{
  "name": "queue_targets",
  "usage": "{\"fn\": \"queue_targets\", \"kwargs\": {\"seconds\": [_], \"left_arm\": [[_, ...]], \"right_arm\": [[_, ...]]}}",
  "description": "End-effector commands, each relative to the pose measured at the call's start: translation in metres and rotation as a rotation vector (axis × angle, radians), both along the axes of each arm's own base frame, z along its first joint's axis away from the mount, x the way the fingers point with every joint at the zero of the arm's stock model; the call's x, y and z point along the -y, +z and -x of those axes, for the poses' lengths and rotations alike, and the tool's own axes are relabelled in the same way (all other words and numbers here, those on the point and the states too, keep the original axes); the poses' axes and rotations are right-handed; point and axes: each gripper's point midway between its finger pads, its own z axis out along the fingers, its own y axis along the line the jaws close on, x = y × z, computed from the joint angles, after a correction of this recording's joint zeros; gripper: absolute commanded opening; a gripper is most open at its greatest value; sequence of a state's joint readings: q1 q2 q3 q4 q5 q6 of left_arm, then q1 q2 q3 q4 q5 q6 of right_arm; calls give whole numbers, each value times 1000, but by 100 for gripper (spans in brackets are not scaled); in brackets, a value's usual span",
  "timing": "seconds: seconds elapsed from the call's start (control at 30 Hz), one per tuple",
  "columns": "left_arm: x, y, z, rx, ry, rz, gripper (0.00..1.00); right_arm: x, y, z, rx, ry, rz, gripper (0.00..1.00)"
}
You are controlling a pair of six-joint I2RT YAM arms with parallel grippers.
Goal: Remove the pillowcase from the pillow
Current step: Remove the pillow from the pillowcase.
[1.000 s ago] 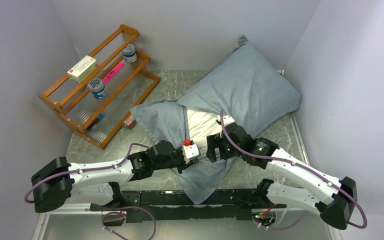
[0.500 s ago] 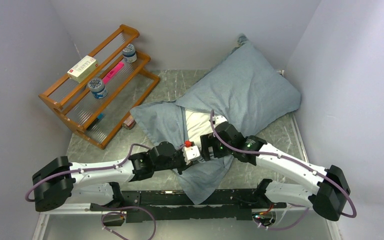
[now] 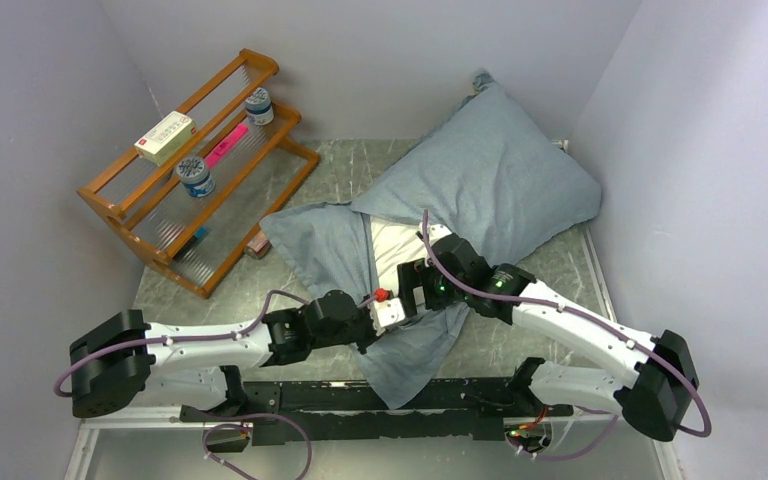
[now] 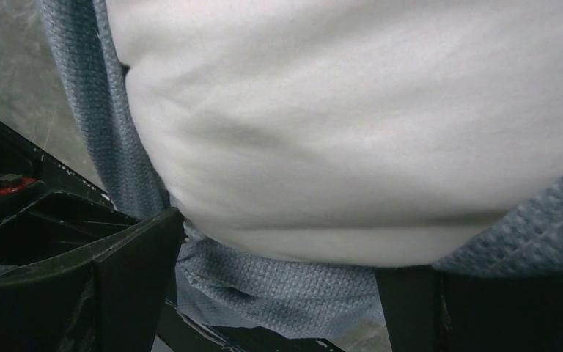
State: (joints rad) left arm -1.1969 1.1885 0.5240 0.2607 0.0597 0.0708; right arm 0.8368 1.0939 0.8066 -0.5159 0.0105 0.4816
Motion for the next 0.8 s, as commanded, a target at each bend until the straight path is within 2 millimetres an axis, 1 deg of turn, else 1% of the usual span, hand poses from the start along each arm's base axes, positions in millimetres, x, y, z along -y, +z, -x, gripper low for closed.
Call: {"fn": "queue_targets", "kwargs": {"seconds": [0.0,0.2,0.27,0.3,0.4,0.47,0.53,0.67,0.77], "left_arm": [[0,-20,48,-119,-161,-76,8],[5,-5,55,-114,-190,-37,9],[6,-2,58,-117,-200,-19,9],[6,0,59,-118,-203,-12,9],[6,0,60,-124,-206,-7,9],[5,-1,59,-123,-202,-9,8],[4,-1,60,-121,-203,-9,8],[4,0,60,-120,-206,-8,8],[5,3,62,-121,-215,2,8]], "right_arm": [[-36,44,-19,106,45,-170,98],[-30,3,-22,76,29,-88,97],[-32,-5,-23,67,37,-87,96],[-36,-6,-23,66,46,-96,95],[-46,2,-28,84,67,-125,88],[-52,11,-33,105,81,-140,78],[-60,23,-38,128,98,-163,67],[-78,48,-48,168,142,-227,38],[-92,65,-54,191,173,-275,23]]}}
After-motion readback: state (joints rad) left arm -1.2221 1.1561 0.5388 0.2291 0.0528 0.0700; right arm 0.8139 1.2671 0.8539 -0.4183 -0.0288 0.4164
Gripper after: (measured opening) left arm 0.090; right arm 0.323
